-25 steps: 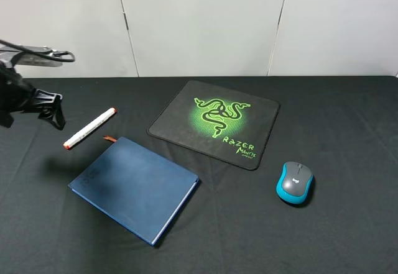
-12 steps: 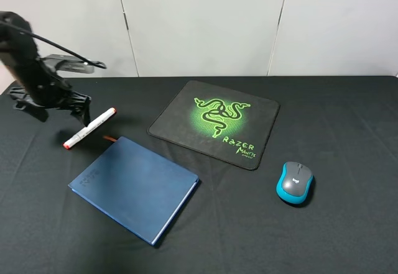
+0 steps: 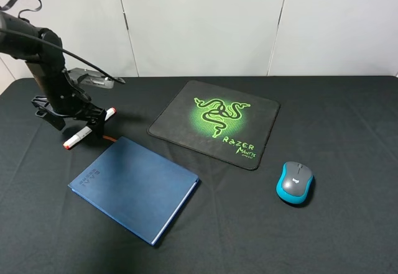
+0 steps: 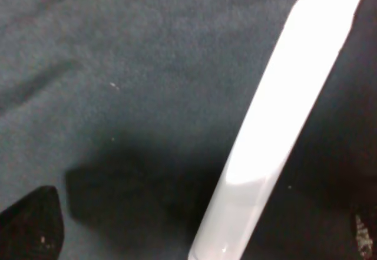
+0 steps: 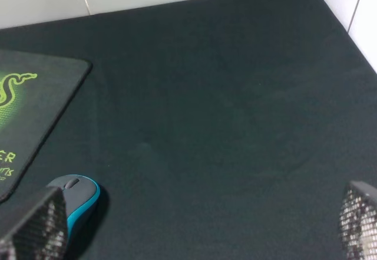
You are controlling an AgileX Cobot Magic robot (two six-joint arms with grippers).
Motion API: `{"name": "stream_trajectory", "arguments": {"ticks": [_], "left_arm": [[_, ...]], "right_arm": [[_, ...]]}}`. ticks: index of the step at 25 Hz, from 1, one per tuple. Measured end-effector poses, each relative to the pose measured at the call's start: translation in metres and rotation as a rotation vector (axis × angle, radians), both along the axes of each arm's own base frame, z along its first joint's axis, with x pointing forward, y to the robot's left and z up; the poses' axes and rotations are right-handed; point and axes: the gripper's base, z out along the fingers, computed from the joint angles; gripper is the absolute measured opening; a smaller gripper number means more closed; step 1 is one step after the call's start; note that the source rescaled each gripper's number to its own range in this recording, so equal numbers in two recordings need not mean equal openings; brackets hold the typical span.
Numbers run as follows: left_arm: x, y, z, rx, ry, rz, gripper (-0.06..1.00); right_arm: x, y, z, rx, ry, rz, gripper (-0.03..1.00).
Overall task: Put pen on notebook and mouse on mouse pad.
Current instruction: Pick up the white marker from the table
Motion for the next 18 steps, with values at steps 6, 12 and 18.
{"name": "stream_trajectory", "arguments": {"ticks": [6, 12, 18], "left_arm": [[-0.0003, -0.0019, -0.0009, 0.001, 0.003, -0.006, 0.87], [-0.0003, -0.0019, -0.0009, 0.001, 0.003, -0.006, 0.53], [0.0005, -0.0021, -0.0007, 0.0, -0.006, -0.006, 0.07]], "right_arm": [[0.0, 0.0, 0.0, 0.0, 0.0, 0.0, 1.0], [0.0, 0.0, -0.0001, 0.0, 0.001, 0.0, 1.0], [0.0, 0.0, -0.0001, 0.0, 0.001, 0.0, 1.0]]}}
